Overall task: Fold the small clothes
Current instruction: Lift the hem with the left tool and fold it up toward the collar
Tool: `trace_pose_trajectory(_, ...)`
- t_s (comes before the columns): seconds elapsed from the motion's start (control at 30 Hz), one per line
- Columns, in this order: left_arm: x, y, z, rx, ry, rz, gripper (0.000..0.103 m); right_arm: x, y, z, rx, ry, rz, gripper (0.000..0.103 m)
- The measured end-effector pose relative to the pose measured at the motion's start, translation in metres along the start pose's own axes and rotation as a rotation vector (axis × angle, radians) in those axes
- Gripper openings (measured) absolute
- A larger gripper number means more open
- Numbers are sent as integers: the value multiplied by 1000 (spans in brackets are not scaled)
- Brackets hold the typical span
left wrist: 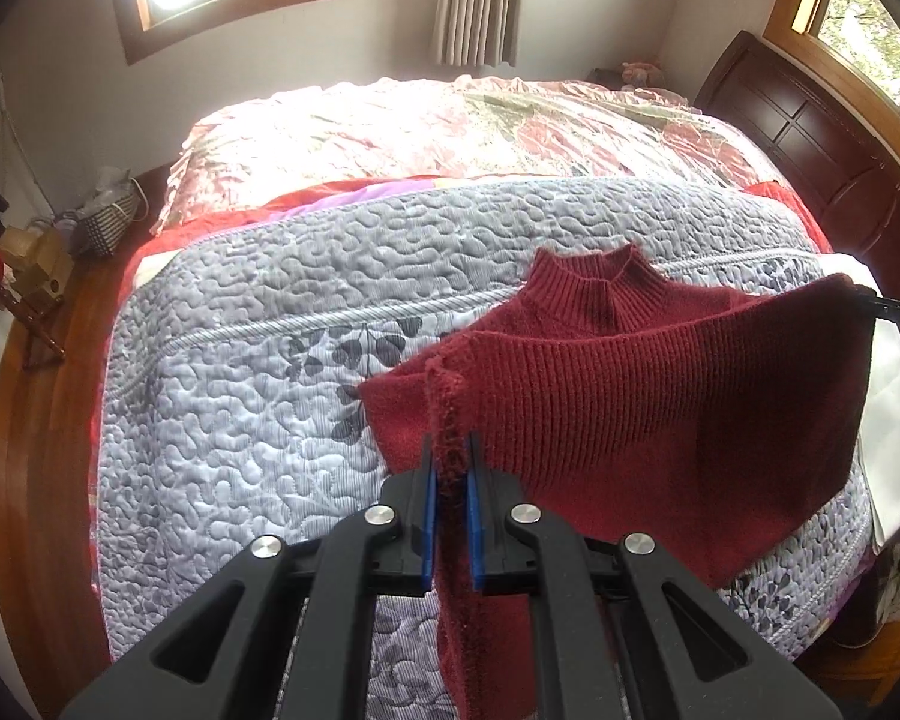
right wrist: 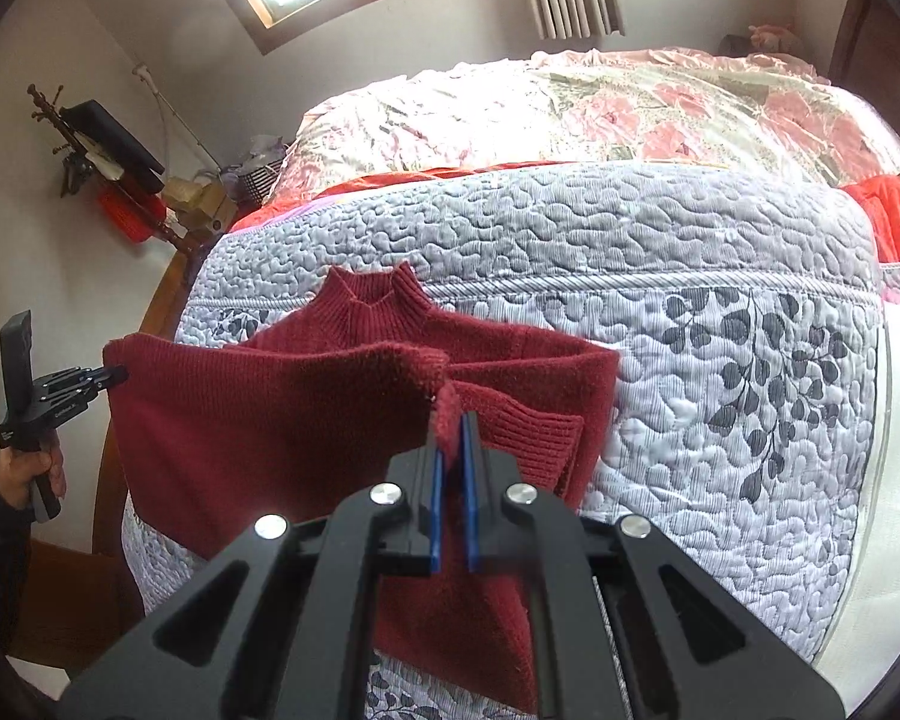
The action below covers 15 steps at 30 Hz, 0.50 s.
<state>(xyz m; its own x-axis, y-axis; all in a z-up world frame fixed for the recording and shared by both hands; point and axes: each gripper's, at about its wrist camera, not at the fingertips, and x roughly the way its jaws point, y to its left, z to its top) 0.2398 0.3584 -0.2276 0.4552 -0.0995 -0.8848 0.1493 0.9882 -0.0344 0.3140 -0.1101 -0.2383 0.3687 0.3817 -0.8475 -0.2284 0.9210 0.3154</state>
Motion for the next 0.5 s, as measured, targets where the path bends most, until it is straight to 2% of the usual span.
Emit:
trace_pose_trajectory(0.23, 1, 8, 24, 3, -19, -7, 8, 5, -2, 25, -22, -10, 3, 4)
trace_pose_trajectory(0.5, 30, 25, 54, -17, -11, -48, 8, 32, -18, 51, -21, -6, 1, 4)
